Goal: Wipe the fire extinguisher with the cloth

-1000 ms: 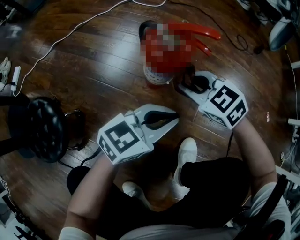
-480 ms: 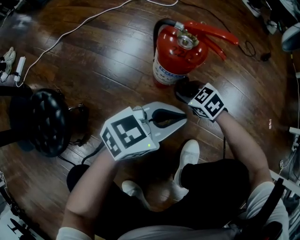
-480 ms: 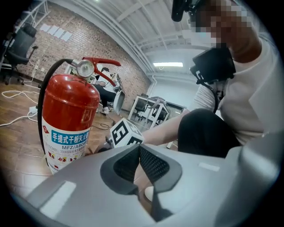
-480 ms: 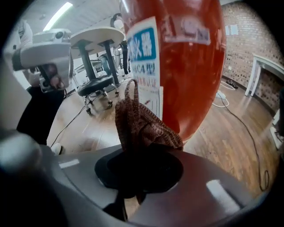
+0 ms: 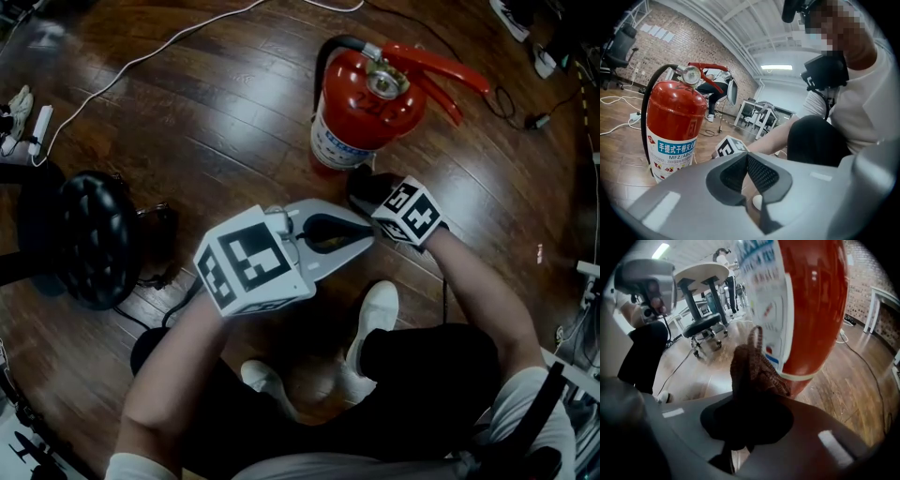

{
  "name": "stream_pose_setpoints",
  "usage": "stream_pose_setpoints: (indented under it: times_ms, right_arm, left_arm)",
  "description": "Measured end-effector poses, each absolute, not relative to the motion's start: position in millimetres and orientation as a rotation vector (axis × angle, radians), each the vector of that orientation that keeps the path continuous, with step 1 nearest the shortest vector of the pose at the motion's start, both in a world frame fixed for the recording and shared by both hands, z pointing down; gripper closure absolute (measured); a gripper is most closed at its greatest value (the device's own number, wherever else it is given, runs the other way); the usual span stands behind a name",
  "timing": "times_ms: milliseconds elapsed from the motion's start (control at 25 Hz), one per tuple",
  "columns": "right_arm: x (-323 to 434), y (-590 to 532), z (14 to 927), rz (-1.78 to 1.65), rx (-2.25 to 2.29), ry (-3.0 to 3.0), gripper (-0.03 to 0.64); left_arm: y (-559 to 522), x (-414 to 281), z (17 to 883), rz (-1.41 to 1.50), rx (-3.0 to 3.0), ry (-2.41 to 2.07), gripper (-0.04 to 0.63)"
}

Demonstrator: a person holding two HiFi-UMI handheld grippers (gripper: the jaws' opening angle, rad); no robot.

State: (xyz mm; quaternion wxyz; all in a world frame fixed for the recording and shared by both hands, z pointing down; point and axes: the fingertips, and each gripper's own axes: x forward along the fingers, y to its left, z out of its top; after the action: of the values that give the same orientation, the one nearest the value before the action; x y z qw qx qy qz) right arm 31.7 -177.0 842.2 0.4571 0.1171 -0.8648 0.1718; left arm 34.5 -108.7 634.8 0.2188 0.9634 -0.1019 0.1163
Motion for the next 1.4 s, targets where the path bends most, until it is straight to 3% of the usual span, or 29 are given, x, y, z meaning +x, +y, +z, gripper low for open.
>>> stream_pose_setpoints:
  times_ms: [400, 560, 1400]
  right_arm:
    - [-8, -162, 627, 0.176, 0.369, -2.540, 0.561]
    - [-24, -179, 588, 0.110, 0.453, -2.593, 0.561]
    - [-32, -200, 797, 0.440, 0.605, -2.301, 0.561]
  left_arm:
    - [-106, 18, 631, 0.306, 2.680, -0.282, 0.594]
    - [-102, 16, 630, 0.314, 2.678, -0.249, 0.594]
    - [-82, 5, 632, 0.343, 2.643, -0.168, 0.594]
